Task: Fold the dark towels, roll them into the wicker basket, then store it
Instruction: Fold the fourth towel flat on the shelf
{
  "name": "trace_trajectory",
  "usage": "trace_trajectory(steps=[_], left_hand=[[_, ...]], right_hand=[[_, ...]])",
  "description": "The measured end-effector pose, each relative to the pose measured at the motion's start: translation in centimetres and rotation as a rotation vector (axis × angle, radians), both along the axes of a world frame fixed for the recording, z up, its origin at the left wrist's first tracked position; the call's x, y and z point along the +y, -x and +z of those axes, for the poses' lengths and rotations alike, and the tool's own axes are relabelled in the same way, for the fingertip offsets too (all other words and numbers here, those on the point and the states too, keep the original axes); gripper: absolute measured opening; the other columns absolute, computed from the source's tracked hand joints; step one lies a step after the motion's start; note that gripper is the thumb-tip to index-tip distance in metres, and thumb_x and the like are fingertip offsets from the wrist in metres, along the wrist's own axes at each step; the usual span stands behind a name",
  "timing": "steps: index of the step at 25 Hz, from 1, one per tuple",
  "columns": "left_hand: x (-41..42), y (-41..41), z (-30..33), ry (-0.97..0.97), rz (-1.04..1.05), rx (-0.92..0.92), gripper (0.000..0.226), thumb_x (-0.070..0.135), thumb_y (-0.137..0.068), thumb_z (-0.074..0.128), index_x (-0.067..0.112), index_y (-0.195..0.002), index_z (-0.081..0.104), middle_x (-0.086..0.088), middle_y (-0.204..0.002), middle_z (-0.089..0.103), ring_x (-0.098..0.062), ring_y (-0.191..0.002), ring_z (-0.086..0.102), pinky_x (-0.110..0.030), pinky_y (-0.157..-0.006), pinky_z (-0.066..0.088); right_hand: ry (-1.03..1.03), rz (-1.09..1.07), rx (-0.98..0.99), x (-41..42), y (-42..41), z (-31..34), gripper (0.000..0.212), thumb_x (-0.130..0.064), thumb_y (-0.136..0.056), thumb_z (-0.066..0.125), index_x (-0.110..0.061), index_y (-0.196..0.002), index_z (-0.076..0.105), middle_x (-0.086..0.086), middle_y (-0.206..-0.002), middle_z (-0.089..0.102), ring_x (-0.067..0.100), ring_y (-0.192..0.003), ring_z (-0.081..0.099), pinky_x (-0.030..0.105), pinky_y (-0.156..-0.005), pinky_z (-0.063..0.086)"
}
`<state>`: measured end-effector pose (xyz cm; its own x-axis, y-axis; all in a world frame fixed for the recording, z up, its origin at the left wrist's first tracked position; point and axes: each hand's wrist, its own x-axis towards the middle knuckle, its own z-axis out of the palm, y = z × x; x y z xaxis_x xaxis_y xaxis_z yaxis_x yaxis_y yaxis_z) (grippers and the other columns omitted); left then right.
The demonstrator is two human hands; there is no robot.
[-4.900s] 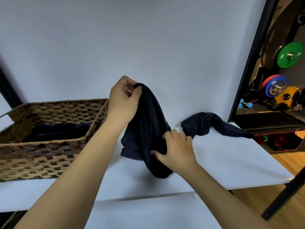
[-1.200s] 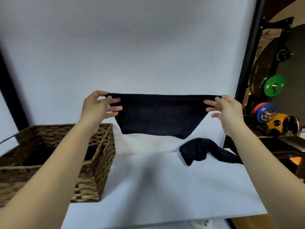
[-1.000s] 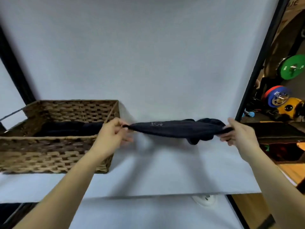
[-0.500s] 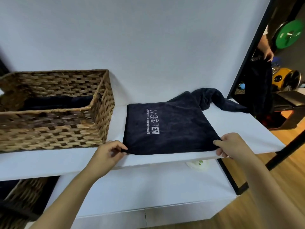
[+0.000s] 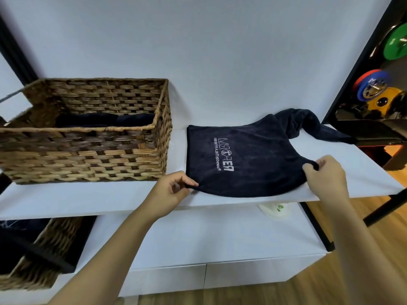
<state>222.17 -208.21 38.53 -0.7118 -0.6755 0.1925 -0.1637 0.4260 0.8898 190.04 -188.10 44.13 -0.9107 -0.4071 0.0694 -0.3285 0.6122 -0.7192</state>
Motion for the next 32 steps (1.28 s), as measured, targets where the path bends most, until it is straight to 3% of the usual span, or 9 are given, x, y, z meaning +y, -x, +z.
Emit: trace_trajectory(steps=[5, 8, 10, 15, 17, 19, 22, 27, 32], left_hand=[[-0.3, 0.5, -0.5, -0.042, 0.019, 0.055, 0.028, -0.002, -0.09, 0.07, 0.025, -0.093, 0.077, 0.0, -0.094, 0.073, -0.033, -0.086, 0.063, -0.045, -0.08, 0.051], [0.2, 0.7, -0.5, 0.004, 0.022, 0.124, 0.034, -0.009, -0.086, 0.07, 0.023, -0.091, 0.076, 0.003, -0.095, 0.07, -0.021, -0.087, 0.067, -0.034, -0.079, 0.052], [0.4, 0.6, -0.2, -0.007, 0.033, 0.126, 0.032, -0.012, -0.087, 0.066, 0.019, -0.091, 0.074, 0.003, -0.091, 0.071, -0.013, -0.085, 0.069, -0.027, -0.079, 0.053], [0.3, 0.0, -0.3, -0.044, 0.141, 0.113, 0.025, 0.0, -0.09, 0.068, 0.023, -0.086, 0.062, 0.004, -0.08, 0.069, -0.017, -0.078, 0.067, -0.035, -0.075, 0.055], [0.4, -0.1, -0.4, -0.076, 0.157, 0.131, 0.027, -0.002, -0.09, 0.066, 0.024, -0.09, 0.058, 0.004, -0.081, 0.068, -0.015, -0.077, 0.065, -0.03, -0.073, 0.054], [0.5, -0.1, -0.4, -0.11, 0.155, 0.158, 0.033, -0.004, -0.089, 0.066, 0.027, -0.101, 0.061, 0.006, -0.083, 0.068, -0.012, -0.08, 0.064, -0.026, -0.077, 0.052], [-0.1, -0.2, -0.9, -0.088, 0.13, 0.158, 0.04, -0.003, -0.091, 0.065, 0.029, -0.115, 0.07, 0.004, -0.094, 0.072, -0.018, -0.093, 0.069, -0.04, -0.089, 0.057], [0.0, 0.1, -0.8, -0.099, 0.16, 0.177, 0.039, -0.007, -0.091, 0.065, 0.026, -0.108, 0.076, 0.003, -0.101, 0.078, -0.019, -0.095, 0.074, -0.048, -0.091, 0.059], [0.0, 0.1, -0.4, -0.132, 0.176, 0.181, 0.034, -0.006, -0.093, 0.063, 0.025, -0.102, 0.075, 0.003, -0.09, 0.076, -0.02, -0.082, 0.073, -0.046, -0.087, 0.06]], right_hand=[[0.302, 0.403, 0.244, -7.3, -8.2, 0.4, 0.007, -0.02, -0.092, 0.06, -0.023, -0.097, 0.057, 0.001, -0.091, 0.064, 0.026, -0.085, 0.061, 0.046, -0.08, 0.052], [0.217, 0.701, 0.5, -10.5, -14.5, -2.7, 0.011, -0.017, -0.088, 0.062, -0.014, -0.098, 0.068, 0.004, -0.093, 0.063, 0.029, -0.085, 0.06, 0.048, -0.075, 0.052], [0.217, 0.768, 0.512, -11.2, -16.8, -4.1, 0.012, -0.014, -0.09, 0.065, -0.013, -0.1, 0.07, 0.002, -0.092, 0.061, 0.025, -0.083, 0.058, 0.045, -0.072, 0.052], [0.265, 0.782, 0.44, -11.7, -18.0, -5.1, 0.015, -0.014, -0.092, 0.067, -0.014, -0.107, 0.07, -0.002, -0.093, 0.059, 0.02, -0.087, 0.056, 0.039, -0.074, 0.051], [0.253, 0.815, 0.433, -11.4, -18.1, -5.2, 0.018, -0.014, -0.093, 0.066, -0.014, -0.11, 0.071, -0.004, -0.094, 0.058, 0.018, -0.088, 0.054, 0.036, -0.075, 0.051], [0.265, 0.827, 0.416, -11.0, -18.0, -5.2, 0.019, -0.014, -0.094, 0.065, -0.015, -0.112, 0.071, -0.005, -0.093, 0.057, 0.017, -0.089, 0.054, 0.034, -0.075, 0.05], [0.247, 0.839, 0.382, -11.0, -17.9, -5.2, 0.023, -0.014, -0.095, 0.063, -0.017, -0.117, 0.071, -0.005, -0.095, 0.057, 0.016, -0.09, 0.054, 0.033, -0.076, 0.05], [0.197, 0.789, 0.349, -10.6, -18.1, -4.7, 0.014, -0.017, -0.095, 0.063, -0.017, -0.109, 0.066, -0.006, -0.096, 0.061, 0.017, -0.088, 0.056, 0.038, -0.078, 0.05], [-0.115, 0.578, 0.555, -9.7, -17.7, -4.6, 0.024, -0.01, -0.085, 0.067, -0.02, -0.104, 0.057, -0.002, -0.095, 0.057, 0.024, -0.082, 0.051, 0.036, -0.07, 0.04]])
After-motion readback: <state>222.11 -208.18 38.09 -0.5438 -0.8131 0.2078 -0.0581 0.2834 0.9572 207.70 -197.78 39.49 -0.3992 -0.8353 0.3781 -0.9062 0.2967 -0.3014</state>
